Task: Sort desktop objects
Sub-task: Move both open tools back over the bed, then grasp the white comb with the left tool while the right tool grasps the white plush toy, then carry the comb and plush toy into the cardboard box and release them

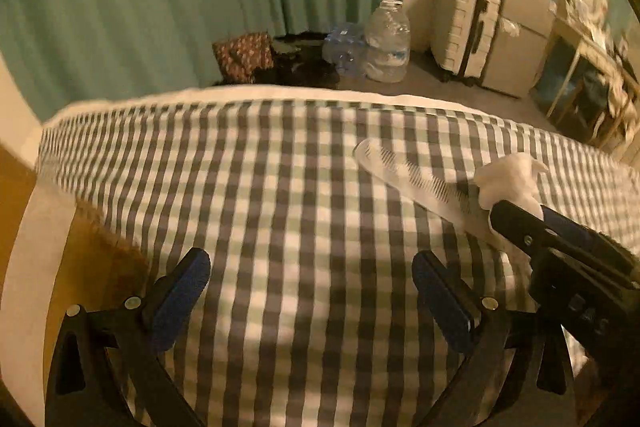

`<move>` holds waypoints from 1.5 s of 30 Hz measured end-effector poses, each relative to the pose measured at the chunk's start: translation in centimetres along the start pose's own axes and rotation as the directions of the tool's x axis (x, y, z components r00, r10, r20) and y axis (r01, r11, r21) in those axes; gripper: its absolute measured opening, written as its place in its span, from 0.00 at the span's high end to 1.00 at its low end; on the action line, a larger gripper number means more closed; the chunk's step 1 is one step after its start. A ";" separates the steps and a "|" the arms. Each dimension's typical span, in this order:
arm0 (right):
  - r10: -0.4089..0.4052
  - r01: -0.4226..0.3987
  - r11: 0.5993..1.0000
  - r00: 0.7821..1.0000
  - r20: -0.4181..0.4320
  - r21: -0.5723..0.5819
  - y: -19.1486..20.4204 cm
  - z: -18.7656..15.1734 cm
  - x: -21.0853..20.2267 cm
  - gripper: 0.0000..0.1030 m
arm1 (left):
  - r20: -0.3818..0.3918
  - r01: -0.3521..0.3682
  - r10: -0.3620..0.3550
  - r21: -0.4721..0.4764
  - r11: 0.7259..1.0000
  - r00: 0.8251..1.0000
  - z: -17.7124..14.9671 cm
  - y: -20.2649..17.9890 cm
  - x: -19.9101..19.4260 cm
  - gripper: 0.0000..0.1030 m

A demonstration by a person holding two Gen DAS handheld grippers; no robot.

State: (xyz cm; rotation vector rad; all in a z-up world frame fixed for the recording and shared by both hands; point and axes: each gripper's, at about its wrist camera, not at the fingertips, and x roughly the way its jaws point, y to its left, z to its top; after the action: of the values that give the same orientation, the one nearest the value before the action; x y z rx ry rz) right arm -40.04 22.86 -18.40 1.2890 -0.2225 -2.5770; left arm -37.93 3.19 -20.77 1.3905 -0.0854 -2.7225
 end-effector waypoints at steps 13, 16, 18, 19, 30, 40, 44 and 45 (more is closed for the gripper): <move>-0.163 0.147 0.975 0.982 0.090 0.165 -8.4 -1.0 -5.1 0.50 | -0.020 0.043 -0.047 -0.160 0.986 0.999 4.5 -7.4 2.3 0.00; -0.183 0.167 0.972 0.979 0.086 0.164 -9.0 -0.9 -5.3 0.50 | -0.089 0.034 -0.043 -0.099 0.994 0.995 4.7 -9.2 5.1 0.48; -0.183 0.168 0.973 0.979 0.087 0.156 -9.1 -0.9 -5.6 0.50 | -0.037 0.052 -0.055 -0.065 0.996 0.998 4.7 -9.7 4.5 0.78; -0.178 0.163 0.975 0.980 0.087 0.152 -9.0 -0.9 -5.6 0.50 | -0.035 0.066 -0.068 -0.056 0.996 0.997 4.7 -9.7 4.3 0.79; -0.122 0.112 0.991 0.985 0.125 0.079 -5.7 -1.3 -8.2 0.50 | 0.003 0.217 -0.216 -0.022 0.976 0.976 2.1 -4.4 -1.7 0.98; -0.027 0.029 1.000 0.986 0.165 -0.009 2.7 -4.8 -16.0 0.50 | 0.114 0.282 -0.279 -0.012 0.959 0.953 0.7 1.9 -14.2 0.98; 0.019 -0.005 0.997 0.979 0.201 -0.073 7.7 -5.6 -19.8 0.50 | 0.207 0.303 -0.292 -0.024 0.953 0.934 0.6 5.2 -20.0 0.97; 0.040 -0.022 0.996 0.977 0.210 -0.089 9.0 -5.8 -20.8 0.50 | 0.218 0.301 -0.288 -0.029 0.953 0.933 0.9 5.8 -20.8 0.97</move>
State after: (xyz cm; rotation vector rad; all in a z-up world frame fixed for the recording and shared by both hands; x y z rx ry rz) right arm -22.03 20.08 -3.74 0.9740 -0.1661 -2.6641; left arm -26.24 -0.48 -2.91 1.1759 0.2105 -3.0807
